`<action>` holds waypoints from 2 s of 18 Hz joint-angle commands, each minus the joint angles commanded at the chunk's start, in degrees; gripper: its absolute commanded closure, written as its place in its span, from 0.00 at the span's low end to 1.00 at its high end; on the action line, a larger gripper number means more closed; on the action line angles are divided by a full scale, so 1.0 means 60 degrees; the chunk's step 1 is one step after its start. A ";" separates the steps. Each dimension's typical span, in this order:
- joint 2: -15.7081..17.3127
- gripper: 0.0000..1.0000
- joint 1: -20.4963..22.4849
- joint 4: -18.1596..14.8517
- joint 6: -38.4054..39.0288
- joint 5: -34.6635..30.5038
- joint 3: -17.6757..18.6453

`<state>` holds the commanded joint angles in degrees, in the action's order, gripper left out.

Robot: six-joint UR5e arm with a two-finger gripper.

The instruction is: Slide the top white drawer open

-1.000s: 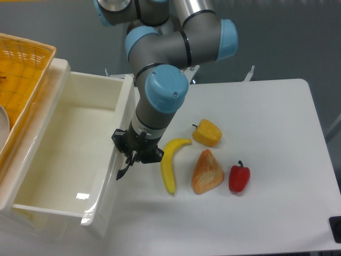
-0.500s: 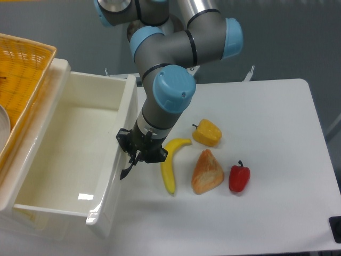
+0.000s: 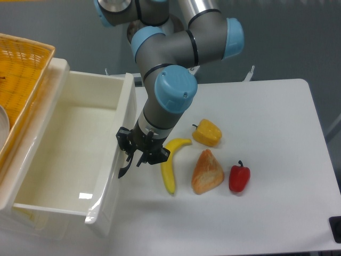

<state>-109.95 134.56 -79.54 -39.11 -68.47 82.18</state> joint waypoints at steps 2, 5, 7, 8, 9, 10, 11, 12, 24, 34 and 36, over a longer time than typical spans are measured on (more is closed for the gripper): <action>0.0015 0.45 0.0044 0.0000 0.0000 0.0015 0.0000; 0.0000 0.45 0.0059 0.0000 0.0000 0.0044 0.0000; 0.0000 0.43 0.0102 0.0000 0.0000 0.0117 0.0000; 0.0000 0.43 0.0146 0.0000 0.0000 0.0132 0.0000; 0.0000 0.42 0.0146 0.0000 0.0000 0.0132 0.0000; 0.0000 0.39 0.0161 -0.0014 0.0000 0.0161 0.0000; 0.0000 0.39 0.0161 0.0000 0.0000 0.0204 0.0000; 0.0000 0.36 0.0176 0.0000 0.0000 0.0263 0.0000; -0.0029 0.13 0.0176 -0.0015 0.0073 0.0454 0.0103; 0.0015 0.06 0.0541 -0.0058 0.0059 0.0630 0.0029; 0.0044 0.03 0.0615 -0.0058 0.0015 0.0645 0.0015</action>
<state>-109.69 138.25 -79.89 -39.02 -64.60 82.27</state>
